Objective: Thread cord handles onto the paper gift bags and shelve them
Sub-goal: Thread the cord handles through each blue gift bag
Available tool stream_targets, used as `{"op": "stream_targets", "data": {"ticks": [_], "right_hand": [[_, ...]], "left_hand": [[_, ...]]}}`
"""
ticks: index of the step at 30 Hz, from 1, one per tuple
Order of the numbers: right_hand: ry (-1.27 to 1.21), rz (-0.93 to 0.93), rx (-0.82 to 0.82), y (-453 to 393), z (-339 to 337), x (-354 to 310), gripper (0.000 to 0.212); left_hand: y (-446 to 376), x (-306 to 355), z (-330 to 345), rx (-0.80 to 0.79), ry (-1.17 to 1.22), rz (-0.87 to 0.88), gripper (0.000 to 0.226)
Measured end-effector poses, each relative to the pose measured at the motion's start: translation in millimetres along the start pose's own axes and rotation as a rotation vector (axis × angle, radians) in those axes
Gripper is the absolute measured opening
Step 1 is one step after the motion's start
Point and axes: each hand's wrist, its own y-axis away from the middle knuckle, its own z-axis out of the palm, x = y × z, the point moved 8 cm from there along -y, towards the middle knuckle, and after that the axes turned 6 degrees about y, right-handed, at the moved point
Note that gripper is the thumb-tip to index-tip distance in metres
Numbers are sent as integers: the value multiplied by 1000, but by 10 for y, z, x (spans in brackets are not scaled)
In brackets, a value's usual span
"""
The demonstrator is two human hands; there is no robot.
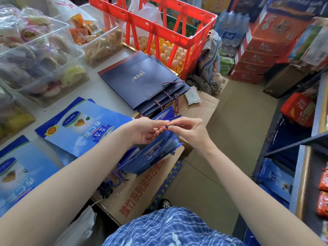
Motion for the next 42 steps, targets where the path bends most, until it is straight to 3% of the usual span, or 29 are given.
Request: {"op": "stream_targets", "data": {"ticks": [4, 8, 13, 19, 25, 30, 35, 42], "right_hand": [[24, 32, -24, 22, 32, 6, 12], [52, 142, 112, 4, 46, 47, 12], [511, -4, 185, -63, 133, -175, 18], [528, -5, 133, -87, 115, -217, 13], [730, -68, -14, -118, 299, -243, 23], [676, -26, -39, -107, 241, -180, 21], [599, 59, -21, -156, 182, -174, 14], [517, 130, -15, -176, 159, -110, 9]], "left_hand": [[1, -6, -42, 20, 22, 29, 14], [30, 43, -76, 102, -22, 174, 10], [124, 58, -52, 117, -9, 370, 7], [322, 188, -87, 210, -300, 610, 7], [505, 384, -46, 434, -730, 919, 8], [518, 395, -17, 485, -870, 994, 11], [588, 381, -39, 631, -925, 1083, 12], [518, 376, -145, 638, -719, 921, 12]]}}
